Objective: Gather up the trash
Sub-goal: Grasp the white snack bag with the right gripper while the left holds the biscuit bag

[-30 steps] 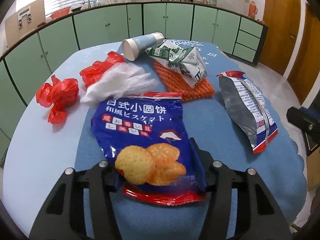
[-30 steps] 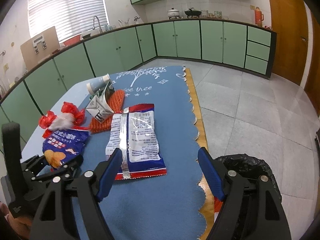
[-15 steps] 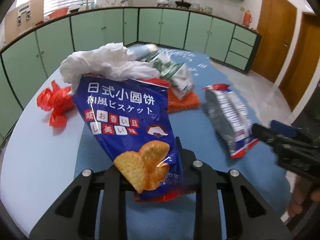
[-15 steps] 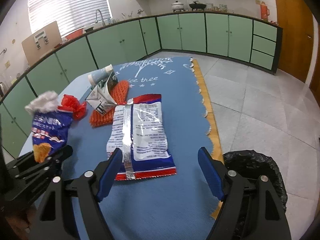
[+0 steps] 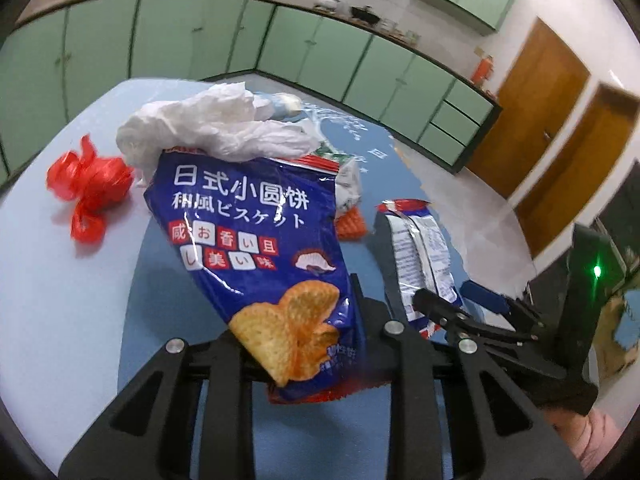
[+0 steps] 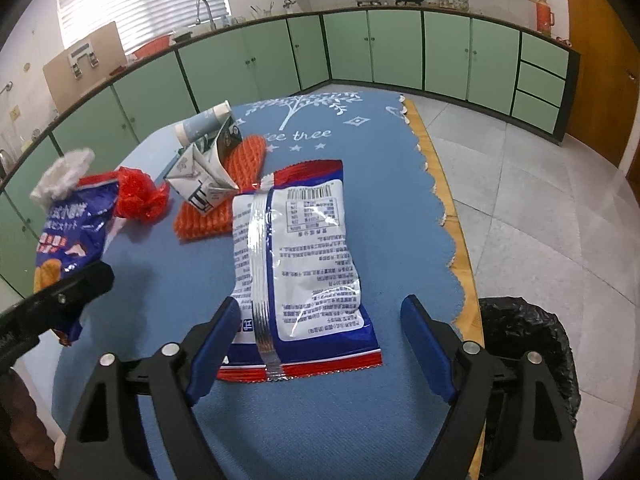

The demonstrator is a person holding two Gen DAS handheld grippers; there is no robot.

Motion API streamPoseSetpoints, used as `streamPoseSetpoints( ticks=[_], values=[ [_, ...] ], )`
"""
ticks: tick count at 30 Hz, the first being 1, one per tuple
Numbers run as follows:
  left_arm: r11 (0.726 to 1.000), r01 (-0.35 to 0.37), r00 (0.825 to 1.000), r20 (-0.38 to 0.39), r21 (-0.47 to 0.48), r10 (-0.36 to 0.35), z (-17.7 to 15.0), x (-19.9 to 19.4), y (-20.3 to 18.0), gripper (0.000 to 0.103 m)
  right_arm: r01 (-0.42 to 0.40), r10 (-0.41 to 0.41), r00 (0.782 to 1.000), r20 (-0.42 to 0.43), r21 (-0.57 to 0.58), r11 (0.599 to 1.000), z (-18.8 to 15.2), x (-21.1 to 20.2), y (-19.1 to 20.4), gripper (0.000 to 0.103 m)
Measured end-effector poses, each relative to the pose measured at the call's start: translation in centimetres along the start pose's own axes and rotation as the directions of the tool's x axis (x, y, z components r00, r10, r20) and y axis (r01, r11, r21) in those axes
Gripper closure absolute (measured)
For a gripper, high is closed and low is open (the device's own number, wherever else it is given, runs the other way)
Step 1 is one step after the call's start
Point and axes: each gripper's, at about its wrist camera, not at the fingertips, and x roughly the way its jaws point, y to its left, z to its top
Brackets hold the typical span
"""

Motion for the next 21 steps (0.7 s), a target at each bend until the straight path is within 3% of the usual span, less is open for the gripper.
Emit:
streamPoseSetpoints(
  ticks=[7, 10, 14, 16, 21],
  values=[
    [0.999, -0.037, 0.999, -0.010, 0.031, 0.038, -0.1, 1.1, 0.2, 0.079, 0.018, -0.018, 1.000, -0.008, -0.027, 0.999, 0.0, 0.4, 0.3, 0.023],
    [0.998, -0.063, 0.998, -0.029, 0.028, 0.064, -0.2, 1.6, 0.5, 0.079, 0.024, -0.025, 1.000, -0.009, -0.049, 0.999, 0.0, 0.7, 0.6, 0.033],
    [0.995, 0.033, 0.997, -0.063, -0.096, -0.039, 0.3, 1.8, 2.2, 0.079, 0.043, -0.044, 0.999, -0.003, -0.080, 0.996, -0.1, 0.6, 1.2, 0.046],
    [0.989, 0.078, 0.995, -0.058, -0.122, -0.086, 0.6, 1.8, 2.5, 0.079, 0.034, -0.034, 0.999, 0.000, -0.070, 0.997, -0.1, 0.5, 1.0, 0.047],
    [0.999, 0.031, 0.999, -0.035, -0.044, -0.033, 0.6, 1.9, 1.6, 0.079, 0.025, -0.024, 1.000, 0.017, -0.051, 0.998, -0.1, 0.1, 0.8, 0.049]
  ],
)
